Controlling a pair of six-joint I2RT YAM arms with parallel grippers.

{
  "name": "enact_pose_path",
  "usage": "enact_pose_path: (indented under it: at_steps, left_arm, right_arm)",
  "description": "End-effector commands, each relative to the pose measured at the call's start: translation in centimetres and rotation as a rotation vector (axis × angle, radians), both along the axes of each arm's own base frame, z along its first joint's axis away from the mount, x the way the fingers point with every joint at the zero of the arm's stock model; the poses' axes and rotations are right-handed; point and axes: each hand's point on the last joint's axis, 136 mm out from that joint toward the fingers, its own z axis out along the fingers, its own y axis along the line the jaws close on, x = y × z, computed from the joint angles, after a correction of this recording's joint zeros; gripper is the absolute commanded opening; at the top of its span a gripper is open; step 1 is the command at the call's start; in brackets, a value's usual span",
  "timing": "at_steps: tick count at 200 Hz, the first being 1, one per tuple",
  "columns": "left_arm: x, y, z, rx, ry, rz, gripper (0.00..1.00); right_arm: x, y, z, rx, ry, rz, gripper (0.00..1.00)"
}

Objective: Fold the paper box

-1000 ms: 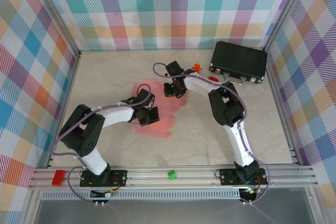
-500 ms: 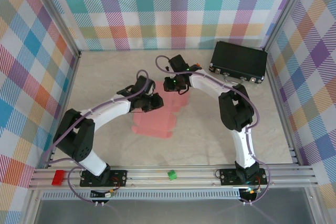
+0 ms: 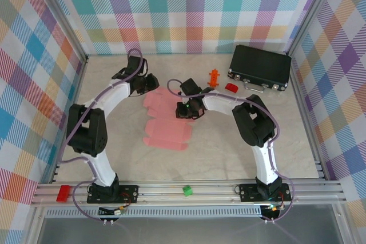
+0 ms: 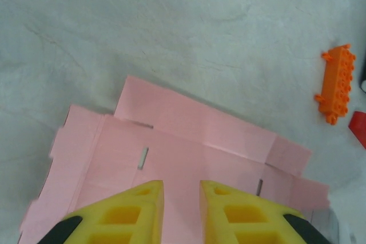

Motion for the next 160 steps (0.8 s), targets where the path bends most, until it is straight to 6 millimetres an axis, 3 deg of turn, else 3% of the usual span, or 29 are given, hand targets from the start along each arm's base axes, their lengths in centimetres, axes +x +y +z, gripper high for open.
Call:
enact_pose_path:
  at_steps: [1, 35, 61, 88, 160]
  left_arm:
    - [1.5, 0.3, -1.3, 0.035, 0.025, -0.02, 0.26]
    - [3.7, 2.1, -2.9, 0.093, 0.035, 0.029, 0.34]
    - [4.9, 1.9, -4.0, 0.104, 0.039, -0.007, 0.38]
    - [5.3, 0.9, -5.2, 0.091, 0.076, -0.065, 0.38]
    - [5.6, 1.2, -7.5, 0.126, 0.134, -0.075, 0.37]
  right_arm:
    - [-0.9, 0.0, -1.0, -0.006, 0.022, -0.006, 0.11]
    - [-1.6, -1.9, -2.5, -0.096, 0.025, 0.004, 0.1]
    - [-1.9, -2.3, -2.8, -0.115, 0.022, 0.016, 0.1]
    - [-1.9, -2.2, -2.7, -0.107, 0.023, 0.015, 0.1]
    - [-1.9, -1.7, -2.7, -0.086, 0.03, 0.012, 0.1]
